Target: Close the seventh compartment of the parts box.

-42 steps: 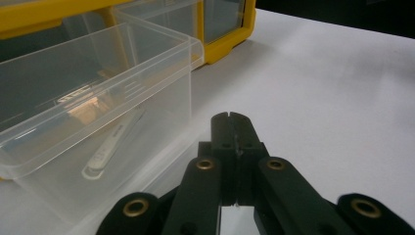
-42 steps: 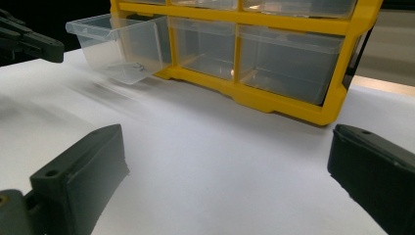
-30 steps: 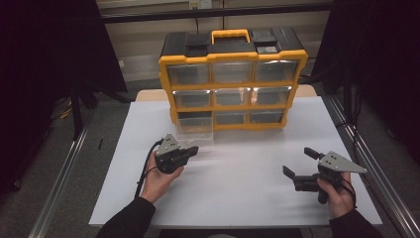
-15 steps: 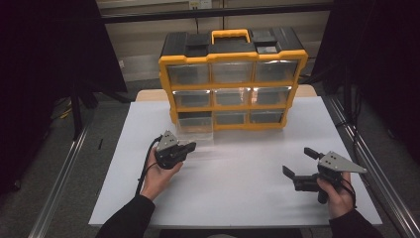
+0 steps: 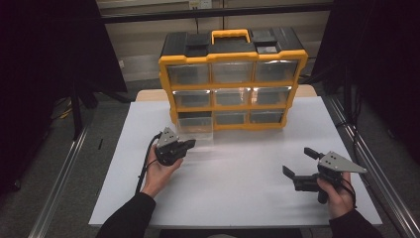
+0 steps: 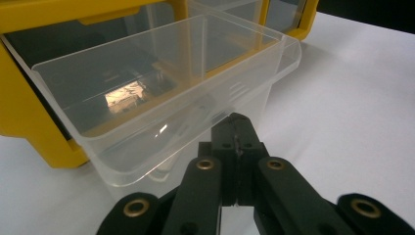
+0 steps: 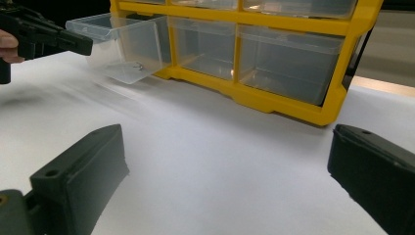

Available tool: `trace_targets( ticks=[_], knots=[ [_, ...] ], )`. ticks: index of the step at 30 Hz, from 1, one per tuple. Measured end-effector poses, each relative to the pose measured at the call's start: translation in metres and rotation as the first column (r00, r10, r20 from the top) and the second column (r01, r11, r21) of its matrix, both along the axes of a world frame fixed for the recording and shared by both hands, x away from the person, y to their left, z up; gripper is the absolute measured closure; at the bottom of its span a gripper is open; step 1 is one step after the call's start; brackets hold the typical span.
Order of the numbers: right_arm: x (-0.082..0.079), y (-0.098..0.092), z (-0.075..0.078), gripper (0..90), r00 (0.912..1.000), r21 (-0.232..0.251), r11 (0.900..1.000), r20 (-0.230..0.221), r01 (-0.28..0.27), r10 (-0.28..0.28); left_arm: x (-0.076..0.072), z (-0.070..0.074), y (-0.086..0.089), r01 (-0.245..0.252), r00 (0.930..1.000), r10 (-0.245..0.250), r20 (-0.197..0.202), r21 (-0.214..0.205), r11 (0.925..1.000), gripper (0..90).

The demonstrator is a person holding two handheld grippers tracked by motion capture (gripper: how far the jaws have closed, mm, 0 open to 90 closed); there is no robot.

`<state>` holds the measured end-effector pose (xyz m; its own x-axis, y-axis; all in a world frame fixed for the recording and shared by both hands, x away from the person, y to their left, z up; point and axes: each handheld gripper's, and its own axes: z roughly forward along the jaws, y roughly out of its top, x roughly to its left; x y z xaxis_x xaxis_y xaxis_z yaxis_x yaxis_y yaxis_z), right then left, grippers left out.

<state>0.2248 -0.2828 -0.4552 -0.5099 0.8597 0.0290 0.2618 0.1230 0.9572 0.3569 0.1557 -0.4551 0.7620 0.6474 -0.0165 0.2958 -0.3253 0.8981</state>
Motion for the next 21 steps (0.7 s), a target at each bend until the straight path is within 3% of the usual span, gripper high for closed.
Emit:
trace_targets(
  ticks=[4, 7, 9, 12, 16, 21],
  knots=[
    [0.0001, -0.0001, 0.0000, 0.7, 1.0000, 0.000, 1.0000, 0.002, -0.002, 0.002, 0.0003, 0.0003, -0.0011, -0.003, 1.0000, 0.003, 0.002, -0.005, 1.0000, 90.0],
    [0.0002, 0.0000, -0.0001, 0.7, 1.0000, -0.001, 1.0000, 0.001, -0.002, 0.002, 0.0005, 0.0010, -0.0019, 0.001, 1.0000, -0.001, -0.010, -0.035, 0.9994, 90.0],
    [0.0002, 0.0001, -0.0001, 0.7, 1.0000, -0.001, 1.0000, 0.002, -0.002, 0.002, 0.0008, 0.0015, -0.0022, -0.002, 1.0000, 0.002, -0.004, -0.013, 0.9999, 90.0],
    [0.0001, 0.0001, 0.0000, 0.7, 1.0000, -0.001, 1.0000, 0.002, -0.002, 0.002, 0.0024, 0.0004, -0.0021, -0.010, 0.9999, 0.010, -0.006, -0.007, 0.9999, 90.0],
    [0.0001, -0.0001, 0.0000, 0.7, 1.0000, 0.000, 1.0000, 0.001, -0.004, 0.004, 0.0039, 0.0007, -0.0027, -0.008, 0.9999, 0.008, -0.010, -0.031, 0.9995, 90.0],
    [0.0002, -0.0001, -0.0001, 0.7, 1.0000, 0.000, 1.0000, 0.001, -0.003, 0.003, 0.0047, 0.0006, -0.0030, -0.012, 0.9999, 0.012, 0.000, -0.005, 0.9999, 90.0]
  ],
)
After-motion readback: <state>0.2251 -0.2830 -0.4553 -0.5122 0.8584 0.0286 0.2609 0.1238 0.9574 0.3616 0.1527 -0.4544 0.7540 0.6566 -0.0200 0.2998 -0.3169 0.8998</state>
